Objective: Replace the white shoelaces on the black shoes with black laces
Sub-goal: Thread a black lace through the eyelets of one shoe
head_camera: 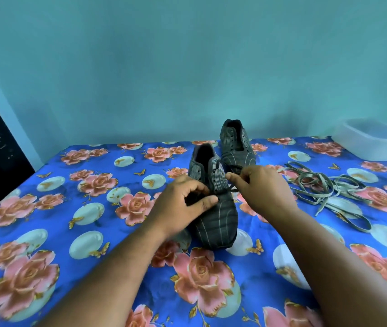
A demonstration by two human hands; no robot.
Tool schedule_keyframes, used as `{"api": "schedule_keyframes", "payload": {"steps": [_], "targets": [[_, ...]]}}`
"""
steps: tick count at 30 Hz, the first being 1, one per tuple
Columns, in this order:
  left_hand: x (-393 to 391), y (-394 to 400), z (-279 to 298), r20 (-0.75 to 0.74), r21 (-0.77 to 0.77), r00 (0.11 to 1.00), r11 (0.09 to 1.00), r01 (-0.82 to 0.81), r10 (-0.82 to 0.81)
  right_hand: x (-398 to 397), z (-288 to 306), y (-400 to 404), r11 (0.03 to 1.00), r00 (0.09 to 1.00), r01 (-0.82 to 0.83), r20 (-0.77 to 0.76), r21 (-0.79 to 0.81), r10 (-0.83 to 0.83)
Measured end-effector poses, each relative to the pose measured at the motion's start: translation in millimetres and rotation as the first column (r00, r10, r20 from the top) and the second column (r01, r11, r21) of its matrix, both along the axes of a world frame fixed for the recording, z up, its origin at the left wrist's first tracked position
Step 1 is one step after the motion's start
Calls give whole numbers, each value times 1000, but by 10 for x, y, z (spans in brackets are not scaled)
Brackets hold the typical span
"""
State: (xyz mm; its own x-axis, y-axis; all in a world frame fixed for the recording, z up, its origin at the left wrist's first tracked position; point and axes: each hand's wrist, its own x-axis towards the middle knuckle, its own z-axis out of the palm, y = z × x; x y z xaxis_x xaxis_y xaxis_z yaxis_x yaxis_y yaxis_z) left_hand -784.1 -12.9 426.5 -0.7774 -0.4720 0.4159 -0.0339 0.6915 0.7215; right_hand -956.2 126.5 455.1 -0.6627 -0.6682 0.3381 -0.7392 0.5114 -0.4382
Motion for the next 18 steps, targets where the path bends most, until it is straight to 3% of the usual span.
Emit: {"api": "schedule_keyframes", "payload": {"steps": [2, 3, 6, 8, 11, 18], "targets": [[-37, 23, -20, -9, -33, 999, 999, -33, 33, -22, -32, -7, 982, 994, 17, 104, 188, -37], [-52, 37, -21, -18, -14, 999, 999, -50, 50, -11, -41, -28, 978, 979, -19, 202, 208, -24], [-57, 73, 54, 46, 143, 997, 988, -63, 56, 56, -40, -90, 996, 857, -73, 513, 49, 38], [-17, 83, 152, 88, 334, 996, 941, -51, 23, 56, -33, -91, 998, 779, -28, 625, -56, 57], [24, 138, 310, 111, 559, 994, 825, -82, 24, 46, 27, -20, 980, 683, 77, 726, -184, 83], [19, 447, 763, -54, 627, 992, 777, -58, 118, 277, 513, 151, 873, 570, 111, 750, -475, 335]]}}
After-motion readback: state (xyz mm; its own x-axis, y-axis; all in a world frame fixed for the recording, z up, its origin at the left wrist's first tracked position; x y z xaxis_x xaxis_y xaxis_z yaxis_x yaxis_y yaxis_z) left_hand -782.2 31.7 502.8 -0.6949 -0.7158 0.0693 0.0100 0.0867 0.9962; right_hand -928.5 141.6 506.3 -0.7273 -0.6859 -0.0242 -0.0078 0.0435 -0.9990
